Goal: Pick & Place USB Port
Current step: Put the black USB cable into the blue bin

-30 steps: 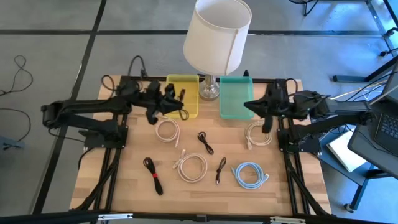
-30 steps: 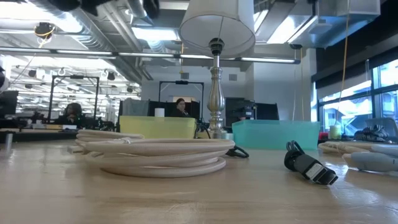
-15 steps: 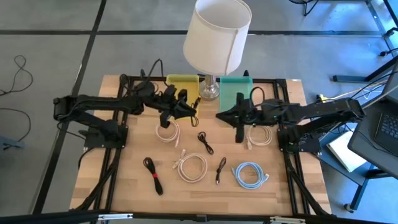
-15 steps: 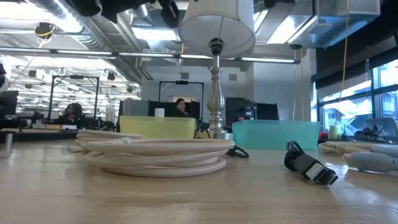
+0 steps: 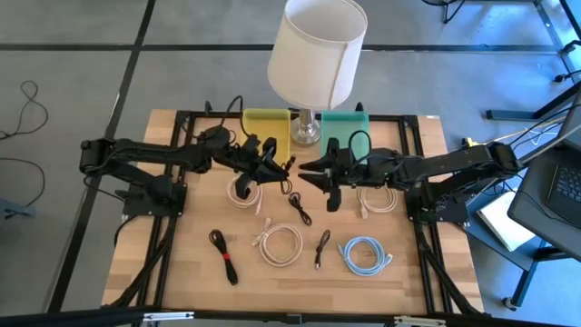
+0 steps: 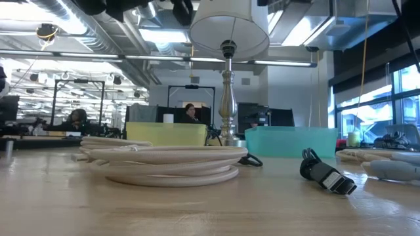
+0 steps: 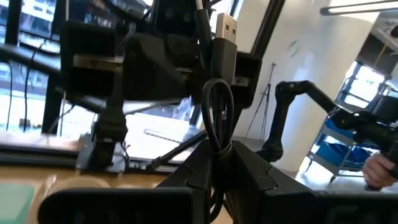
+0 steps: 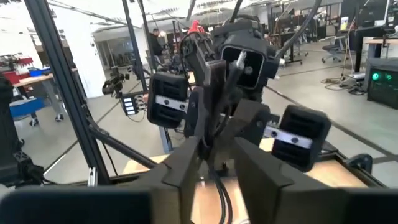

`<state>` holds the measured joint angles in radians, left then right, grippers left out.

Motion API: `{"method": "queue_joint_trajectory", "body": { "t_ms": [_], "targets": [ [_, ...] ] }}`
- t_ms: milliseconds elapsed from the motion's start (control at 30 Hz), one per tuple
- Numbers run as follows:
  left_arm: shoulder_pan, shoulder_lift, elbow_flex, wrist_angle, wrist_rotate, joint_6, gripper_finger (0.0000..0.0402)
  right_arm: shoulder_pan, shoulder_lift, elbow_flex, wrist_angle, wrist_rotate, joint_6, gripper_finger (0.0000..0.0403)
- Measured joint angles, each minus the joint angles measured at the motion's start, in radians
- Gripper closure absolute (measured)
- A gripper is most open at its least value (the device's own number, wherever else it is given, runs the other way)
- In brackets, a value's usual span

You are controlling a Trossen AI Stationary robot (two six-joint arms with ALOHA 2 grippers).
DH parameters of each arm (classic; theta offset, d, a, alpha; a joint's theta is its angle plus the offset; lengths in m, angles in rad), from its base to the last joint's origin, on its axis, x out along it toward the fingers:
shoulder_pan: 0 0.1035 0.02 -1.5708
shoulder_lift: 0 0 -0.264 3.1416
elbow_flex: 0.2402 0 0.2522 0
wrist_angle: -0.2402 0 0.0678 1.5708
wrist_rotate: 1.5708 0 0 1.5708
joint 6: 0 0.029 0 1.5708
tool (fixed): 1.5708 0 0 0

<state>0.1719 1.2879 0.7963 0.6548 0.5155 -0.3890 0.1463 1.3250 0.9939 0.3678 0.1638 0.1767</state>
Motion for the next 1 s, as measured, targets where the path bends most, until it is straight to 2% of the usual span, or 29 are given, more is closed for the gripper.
{"method": "queue_joint_trajectory", "body": {
  "t_ms": [233,500,633,767,867,1000],
  "targets": [
    [0.0,0.003,0.0,0.0,-0.016,0.061,0.0371,-0.023,0.073,0.096,-0.006,-0.002,-0.054,0.0234],
    [0.016,0.003,0.0,-0.001,-0.026,0.086,0.0371,-0.06,0.142,0.178,-0.121,-0.008,-0.077,0.0235],
    [0.023,0.003,0.001,-0.009,-0.024,0.081,0.0371,-0.06,0.145,0.188,-0.117,-0.007,-0.089,0.0276],
    [0.023,0.003,0.002,-0.014,-0.03,0.074,0.0371,-0.06,0.139,0.188,-0.13,-0.011,-0.115,0.0374],
    [0.023,0.004,0.002,-0.022,-0.038,0.061,0.0357,-0.056,0.127,0.188,-0.162,0.005,-0.137,0.0383],
    [0.023,0.003,0.002,-0.022,-0.074,0.03,0.0286,-0.056,0.088,0.188,-0.234,0.043,-0.163,0.0383]
  ]
}}
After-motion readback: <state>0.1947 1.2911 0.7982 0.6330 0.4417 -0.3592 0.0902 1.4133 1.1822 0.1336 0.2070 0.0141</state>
